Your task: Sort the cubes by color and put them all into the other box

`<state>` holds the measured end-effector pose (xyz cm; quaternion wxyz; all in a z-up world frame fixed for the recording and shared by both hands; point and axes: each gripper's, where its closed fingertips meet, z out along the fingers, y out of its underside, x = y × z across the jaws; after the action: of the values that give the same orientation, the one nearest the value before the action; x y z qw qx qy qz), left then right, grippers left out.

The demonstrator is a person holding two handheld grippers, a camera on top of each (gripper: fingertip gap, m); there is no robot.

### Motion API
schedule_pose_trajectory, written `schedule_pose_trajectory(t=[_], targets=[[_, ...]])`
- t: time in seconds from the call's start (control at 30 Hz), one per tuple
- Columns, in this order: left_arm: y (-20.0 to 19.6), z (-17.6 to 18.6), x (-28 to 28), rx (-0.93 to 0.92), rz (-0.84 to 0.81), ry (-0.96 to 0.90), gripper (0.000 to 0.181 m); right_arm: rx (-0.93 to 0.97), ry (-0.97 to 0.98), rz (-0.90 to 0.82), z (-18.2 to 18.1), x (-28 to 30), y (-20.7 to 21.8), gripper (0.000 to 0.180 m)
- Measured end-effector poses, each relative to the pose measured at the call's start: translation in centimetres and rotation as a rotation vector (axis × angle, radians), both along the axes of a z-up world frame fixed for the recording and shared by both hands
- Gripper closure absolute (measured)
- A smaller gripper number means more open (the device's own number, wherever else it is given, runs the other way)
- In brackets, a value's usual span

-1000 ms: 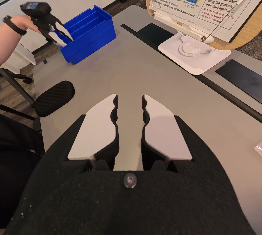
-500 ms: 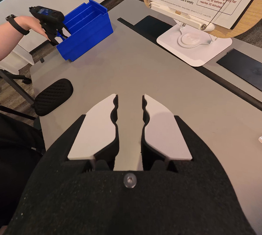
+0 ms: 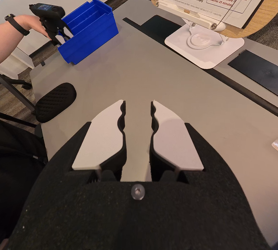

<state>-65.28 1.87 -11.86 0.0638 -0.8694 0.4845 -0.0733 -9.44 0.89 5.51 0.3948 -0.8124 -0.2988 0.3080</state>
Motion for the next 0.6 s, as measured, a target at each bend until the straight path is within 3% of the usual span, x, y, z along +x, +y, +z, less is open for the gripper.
schedule_pose_trajectory(t=[0.13,0.27,0.6], targets=[[0.0,0.1,0.3,0.121,-0.224,0.044,0.148,-0.008,0.002,0.014,-0.1,-0.3,-0.1,0.149],[-0.8,0.4,0.0,0.099,-0.364,0.119,0.152,-0.022,0.011,0.045,-0.2,-0.9,-0.6,0.149],[-1.0,-0.6,0.9,0.108,-0.559,0.084,0.150,-0.045,0.010,0.098,-0.2,-3.2,-1.1,0.149]])
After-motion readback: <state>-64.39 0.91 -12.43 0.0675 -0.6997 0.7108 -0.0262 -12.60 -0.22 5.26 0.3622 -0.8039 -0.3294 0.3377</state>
